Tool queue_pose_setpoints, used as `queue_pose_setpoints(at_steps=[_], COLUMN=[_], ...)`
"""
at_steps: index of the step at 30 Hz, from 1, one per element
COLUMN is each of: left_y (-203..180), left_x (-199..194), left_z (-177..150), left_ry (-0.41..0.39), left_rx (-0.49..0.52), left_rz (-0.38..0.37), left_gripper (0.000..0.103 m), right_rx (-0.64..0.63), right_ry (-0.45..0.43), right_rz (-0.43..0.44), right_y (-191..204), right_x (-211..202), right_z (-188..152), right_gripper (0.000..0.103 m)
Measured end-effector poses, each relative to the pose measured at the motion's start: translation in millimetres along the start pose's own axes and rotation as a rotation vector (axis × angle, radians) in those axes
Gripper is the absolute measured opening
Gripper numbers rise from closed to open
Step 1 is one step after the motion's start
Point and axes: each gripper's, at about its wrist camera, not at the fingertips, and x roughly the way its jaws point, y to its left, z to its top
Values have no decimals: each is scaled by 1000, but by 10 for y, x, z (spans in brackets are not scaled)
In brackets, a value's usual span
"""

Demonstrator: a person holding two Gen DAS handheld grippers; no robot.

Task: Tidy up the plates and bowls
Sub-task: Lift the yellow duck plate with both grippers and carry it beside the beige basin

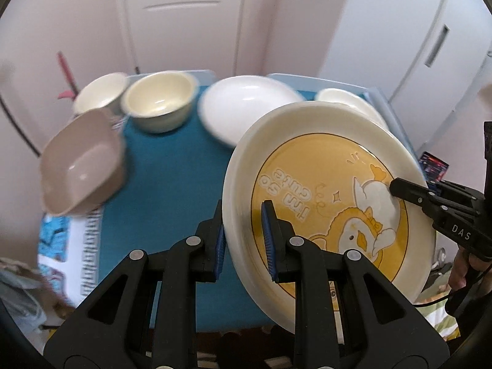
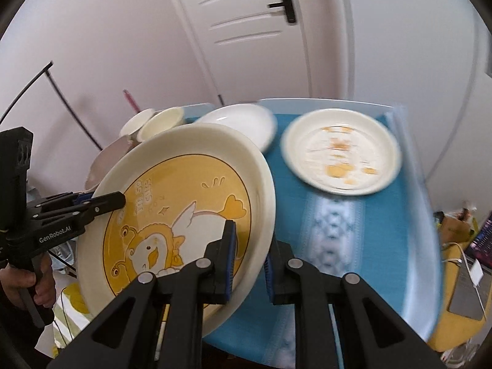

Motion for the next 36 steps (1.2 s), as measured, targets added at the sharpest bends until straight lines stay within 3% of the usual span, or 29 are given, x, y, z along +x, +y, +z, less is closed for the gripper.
queue_pose_setpoints(at_steps=[8, 14, 21, 36], left_y=[934, 1312, 1427, 1375], left_x=[140, 384, 557, 567], left_z=[-186, -361, -487, -488], left_ry=[38, 48, 37, 30], left_rx=[-45, -55, -59, -23], left_rz=[43, 43, 30, 70], left_gripper=[18, 18, 18, 18], right_rx=[-30, -39, -41, 4], right_ry=[50, 68, 63, 72], right_rz=[49, 43, 32, 21], right_y=[730, 1020, 1086, 1063], right_x=[618, 1040, 1300, 1326], right_z=[-11, -63, -174, -188], right_gripper=[15, 15, 15, 15])
